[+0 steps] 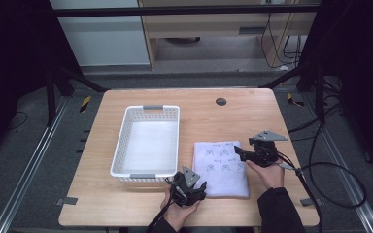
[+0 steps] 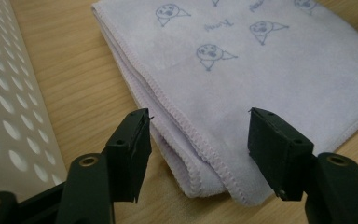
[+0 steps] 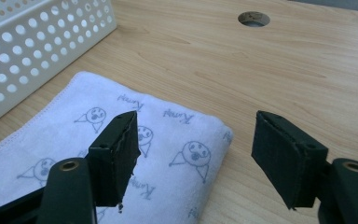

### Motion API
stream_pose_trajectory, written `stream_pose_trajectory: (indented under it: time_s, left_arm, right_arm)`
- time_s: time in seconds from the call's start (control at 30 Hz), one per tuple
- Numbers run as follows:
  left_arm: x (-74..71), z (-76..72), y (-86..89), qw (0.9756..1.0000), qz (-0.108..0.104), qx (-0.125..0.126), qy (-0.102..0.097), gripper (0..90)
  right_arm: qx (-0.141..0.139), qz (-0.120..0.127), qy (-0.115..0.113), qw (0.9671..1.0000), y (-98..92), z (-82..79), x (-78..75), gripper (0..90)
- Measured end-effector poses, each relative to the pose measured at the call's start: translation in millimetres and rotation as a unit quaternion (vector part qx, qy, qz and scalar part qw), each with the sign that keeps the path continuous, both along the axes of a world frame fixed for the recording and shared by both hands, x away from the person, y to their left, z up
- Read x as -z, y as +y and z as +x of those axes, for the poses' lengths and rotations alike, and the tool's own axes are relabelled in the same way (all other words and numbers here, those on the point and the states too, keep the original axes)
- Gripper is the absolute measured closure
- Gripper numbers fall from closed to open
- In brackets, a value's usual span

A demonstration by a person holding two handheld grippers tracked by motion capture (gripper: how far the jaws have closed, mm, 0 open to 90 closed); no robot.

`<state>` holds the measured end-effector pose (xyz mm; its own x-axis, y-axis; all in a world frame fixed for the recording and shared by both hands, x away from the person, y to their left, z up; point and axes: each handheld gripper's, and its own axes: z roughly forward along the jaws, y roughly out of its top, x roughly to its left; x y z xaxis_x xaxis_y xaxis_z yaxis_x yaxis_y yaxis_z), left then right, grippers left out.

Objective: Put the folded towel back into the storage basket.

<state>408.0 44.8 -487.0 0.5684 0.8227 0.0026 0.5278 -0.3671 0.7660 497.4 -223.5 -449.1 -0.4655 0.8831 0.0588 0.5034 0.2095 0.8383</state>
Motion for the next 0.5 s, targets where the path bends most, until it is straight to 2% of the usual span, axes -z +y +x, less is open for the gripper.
stream_pose_trajectory:
  time_s: [0.23, 0.5]
  left_arm:
    - [4.5, 3.0, 0.4, 0.9999, -0.003, -0.009, 0.013, 31.7]
    - [9.0, 6.7, 1.8, 0.9995, -0.015, -0.012, 0.026, 29.9]
  right_arm:
    - [0.004, -0.004, 0.002, 1.0, 4.6, 3.9, 7.1, 32.2]
    - [0.016, -0.02, 0.026, 0.9993, 11.9, 14.8, 23.1, 35.4]
